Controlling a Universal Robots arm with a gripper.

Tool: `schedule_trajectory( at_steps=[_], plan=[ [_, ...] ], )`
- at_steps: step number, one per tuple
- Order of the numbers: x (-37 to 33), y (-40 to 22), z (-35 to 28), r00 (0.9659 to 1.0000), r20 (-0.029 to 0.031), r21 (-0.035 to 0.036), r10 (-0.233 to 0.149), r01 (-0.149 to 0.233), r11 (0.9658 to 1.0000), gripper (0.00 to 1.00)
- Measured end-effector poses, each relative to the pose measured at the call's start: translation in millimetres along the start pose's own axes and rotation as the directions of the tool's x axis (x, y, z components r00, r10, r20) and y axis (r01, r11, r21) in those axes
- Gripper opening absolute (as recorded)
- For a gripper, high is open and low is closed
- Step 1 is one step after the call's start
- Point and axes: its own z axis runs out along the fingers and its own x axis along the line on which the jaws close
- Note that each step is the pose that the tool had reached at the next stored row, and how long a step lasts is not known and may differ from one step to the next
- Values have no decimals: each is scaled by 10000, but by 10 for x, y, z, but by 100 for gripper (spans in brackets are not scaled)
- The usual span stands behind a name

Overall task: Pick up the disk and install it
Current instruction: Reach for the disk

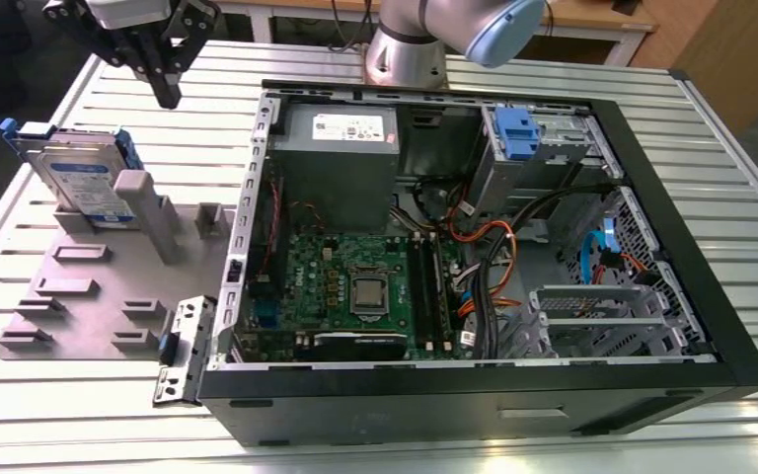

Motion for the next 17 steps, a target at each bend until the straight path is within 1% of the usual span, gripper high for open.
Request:
schedule_trajectory(
  at_steps=[8,10,14,17],
  plan=[
    [20,-1,1,10000,0,0,0,0,10000,11],
    [53,-4,0,10000,0,1,0,0,10000,11],
    [54,-4,0,10000,0,1,0,0,10000,11],
    [67,-5,0,10000,0,0,0,0,10000,11]
  ],
)
